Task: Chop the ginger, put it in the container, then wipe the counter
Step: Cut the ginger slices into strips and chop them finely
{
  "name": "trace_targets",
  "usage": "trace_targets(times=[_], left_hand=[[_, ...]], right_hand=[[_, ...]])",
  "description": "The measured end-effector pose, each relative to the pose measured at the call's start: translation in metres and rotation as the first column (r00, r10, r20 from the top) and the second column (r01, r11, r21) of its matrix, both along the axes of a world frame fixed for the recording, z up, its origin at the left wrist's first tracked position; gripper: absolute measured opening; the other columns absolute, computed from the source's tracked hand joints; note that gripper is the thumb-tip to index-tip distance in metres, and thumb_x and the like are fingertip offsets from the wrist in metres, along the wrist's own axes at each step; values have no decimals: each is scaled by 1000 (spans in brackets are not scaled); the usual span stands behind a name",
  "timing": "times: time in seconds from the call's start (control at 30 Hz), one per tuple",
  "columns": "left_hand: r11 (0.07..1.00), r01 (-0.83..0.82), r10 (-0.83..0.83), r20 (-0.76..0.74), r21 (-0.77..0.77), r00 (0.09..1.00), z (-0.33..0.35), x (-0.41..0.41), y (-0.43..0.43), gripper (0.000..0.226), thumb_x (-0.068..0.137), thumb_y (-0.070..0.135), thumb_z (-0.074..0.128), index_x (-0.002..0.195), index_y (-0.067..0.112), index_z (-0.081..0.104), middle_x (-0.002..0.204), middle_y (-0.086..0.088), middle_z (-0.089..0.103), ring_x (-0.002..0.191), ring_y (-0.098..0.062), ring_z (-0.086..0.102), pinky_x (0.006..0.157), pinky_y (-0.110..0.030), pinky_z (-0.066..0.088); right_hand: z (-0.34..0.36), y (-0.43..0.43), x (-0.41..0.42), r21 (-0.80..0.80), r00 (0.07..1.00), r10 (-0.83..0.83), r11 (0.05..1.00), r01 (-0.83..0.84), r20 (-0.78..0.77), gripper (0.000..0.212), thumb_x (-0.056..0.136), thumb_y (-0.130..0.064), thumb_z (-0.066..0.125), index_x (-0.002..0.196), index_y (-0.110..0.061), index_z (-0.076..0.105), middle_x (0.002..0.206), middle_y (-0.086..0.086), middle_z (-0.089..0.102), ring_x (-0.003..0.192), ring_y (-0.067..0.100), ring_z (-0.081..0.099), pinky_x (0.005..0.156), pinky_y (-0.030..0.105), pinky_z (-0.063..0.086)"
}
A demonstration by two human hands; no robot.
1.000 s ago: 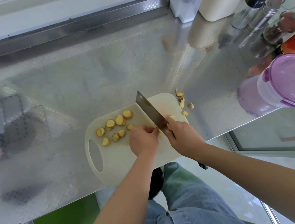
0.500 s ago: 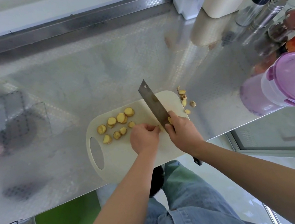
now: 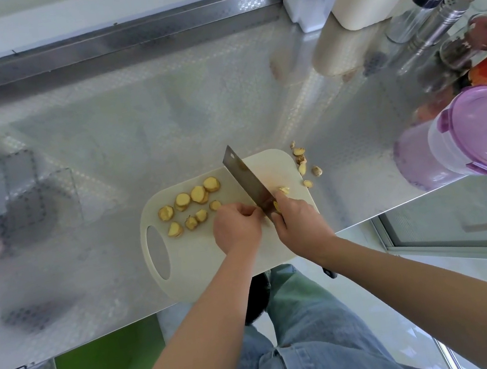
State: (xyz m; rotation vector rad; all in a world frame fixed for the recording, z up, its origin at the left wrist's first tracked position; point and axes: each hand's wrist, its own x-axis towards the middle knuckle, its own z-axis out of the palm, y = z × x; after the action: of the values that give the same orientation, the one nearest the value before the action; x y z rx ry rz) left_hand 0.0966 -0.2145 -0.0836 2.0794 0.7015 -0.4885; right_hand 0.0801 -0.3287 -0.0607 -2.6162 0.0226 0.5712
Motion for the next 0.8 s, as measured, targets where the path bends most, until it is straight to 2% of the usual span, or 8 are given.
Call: trace_targets(times=[0.07, 0.2, 0.33, 0.5, 0.7, 0.8], left_hand=[[1000, 6, -6, 0, 9, 1000, 0, 0, 0, 8, 74, 24, 71, 79, 21, 77, 75, 1, 73, 73, -18, 67, 59, -22, 44], [1000, 19, -18, -6, 7, 1000, -1, 0, 1, 9, 76, 26, 71, 79, 20, 77, 74, 0, 73, 73, -17, 67, 60, -22, 44], [1000, -1, 1, -7, -15, 1000, -4, 0, 2, 7, 76, 27, 73, 78, 21, 76, 71, 2, 71, 71, -16, 67, 58, -22, 40], [1000, -7, 7, 11, -20, 1000, -5, -2, 1, 7, 75, 25, 73, 74, 19, 76, 68, 2, 70, 69, -17, 66, 57, -22, 39], [1000, 6, -6, 21, -23, 1000, -5, -3, 2, 7, 75, 24, 72, 76, 18, 76, 68, 1, 70, 69, -18, 66, 57, -21, 38], [1000, 8, -7, 29, -30, 1000, -4, -3, 1, 6, 76, 21, 71, 78, 19, 76, 70, 0, 71, 70, -18, 66, 58, -22, 40]], right_hand=[[-2, 3, 1, -8, 1000, -12, 1000, 12, 13, 24, 96, -20, 41, 119, -11, 42, 88, 13, 63, 77, 36, 58, 66, 47, 51], [-3, 0, 3, 79, 995, -83, 994, 78, 60, 15, 95, -16, 42, 107, -7, 45, 78, 13, 59, 71, 37, 54, 62, 46, 48], [2, -8, 1, 108, 995, -43, 994, 34, 85, 23, 94, -13, 44, 115, -5, 46, 73, 13, 58, 68, 35, 53, 61, 43, 46], [5, -9, -4, 99, 998, 9, 995, -14, 58, 37, 96, -16, 44, 132, -8, 41, 78, 15, 61, 71, 34, 55, 64, 44, 48], [1, -7, -6, 73, 1000, -1, 997, -2, 31, 27, 96, -17, 42, 121, -8, 43, 73, 11, 57, 66, 31, 51, 60, 44, 47], [-1, -3, -4, 43, 1000, -5, 999, 5, 0, 23, 95, -16, 41, 116, -7, 44, 74, 6, 51, 67, 29, 47, 58, 37, 40]])
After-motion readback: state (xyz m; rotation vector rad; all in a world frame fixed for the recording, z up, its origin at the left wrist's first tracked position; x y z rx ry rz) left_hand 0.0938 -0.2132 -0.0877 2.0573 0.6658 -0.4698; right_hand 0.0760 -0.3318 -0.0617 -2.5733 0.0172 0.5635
